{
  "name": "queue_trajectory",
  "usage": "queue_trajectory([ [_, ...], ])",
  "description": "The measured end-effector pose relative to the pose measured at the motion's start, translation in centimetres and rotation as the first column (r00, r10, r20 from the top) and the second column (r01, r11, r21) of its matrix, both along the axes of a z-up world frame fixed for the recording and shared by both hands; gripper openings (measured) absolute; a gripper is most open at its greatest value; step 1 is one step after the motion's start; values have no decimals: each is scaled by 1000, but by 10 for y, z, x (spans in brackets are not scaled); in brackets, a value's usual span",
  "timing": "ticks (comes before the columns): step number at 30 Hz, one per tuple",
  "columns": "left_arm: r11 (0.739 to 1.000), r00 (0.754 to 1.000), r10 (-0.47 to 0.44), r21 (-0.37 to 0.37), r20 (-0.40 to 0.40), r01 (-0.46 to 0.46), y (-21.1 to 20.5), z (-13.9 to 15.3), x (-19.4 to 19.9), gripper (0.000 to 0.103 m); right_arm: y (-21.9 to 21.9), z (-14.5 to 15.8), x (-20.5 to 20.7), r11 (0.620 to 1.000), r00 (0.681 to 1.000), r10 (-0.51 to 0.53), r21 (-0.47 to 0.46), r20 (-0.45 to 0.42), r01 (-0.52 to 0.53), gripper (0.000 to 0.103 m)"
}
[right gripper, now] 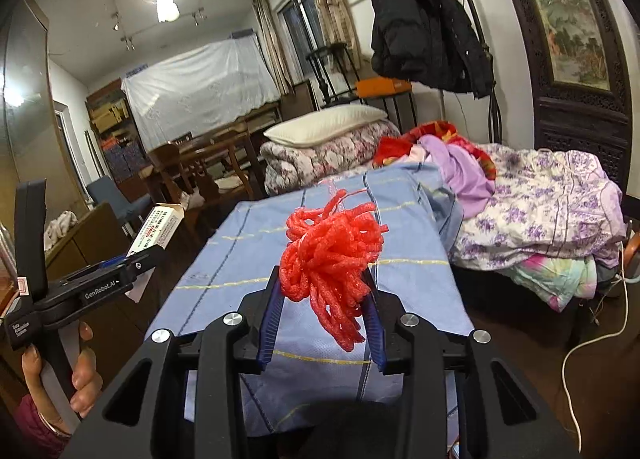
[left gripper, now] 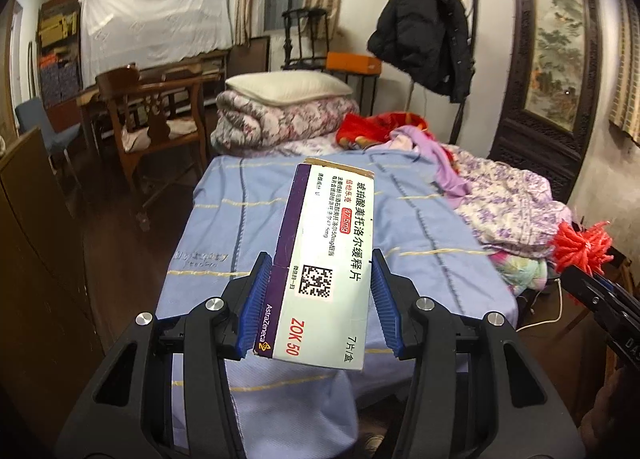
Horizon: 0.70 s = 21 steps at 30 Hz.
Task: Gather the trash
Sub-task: 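Carry the white box and red pom-pom over to the red wastebasket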
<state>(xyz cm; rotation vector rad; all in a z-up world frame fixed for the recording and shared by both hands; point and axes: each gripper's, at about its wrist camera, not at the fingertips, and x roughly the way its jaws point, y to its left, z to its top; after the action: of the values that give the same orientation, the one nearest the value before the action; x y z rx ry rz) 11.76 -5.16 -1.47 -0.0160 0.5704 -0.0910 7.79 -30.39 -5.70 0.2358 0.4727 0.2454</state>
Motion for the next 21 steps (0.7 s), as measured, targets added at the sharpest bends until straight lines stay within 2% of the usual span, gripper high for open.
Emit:
queue_trajectory([
  [15,993,983,-115,42,140,111,-54,41,-76,49,-32,38,-79,999,991,-29,16,133,27,40],
  [21,985,972,-171,55,160,164,-73,46,-94,49,-43,49,-103,999,983,-42,13,176,40,41],
])
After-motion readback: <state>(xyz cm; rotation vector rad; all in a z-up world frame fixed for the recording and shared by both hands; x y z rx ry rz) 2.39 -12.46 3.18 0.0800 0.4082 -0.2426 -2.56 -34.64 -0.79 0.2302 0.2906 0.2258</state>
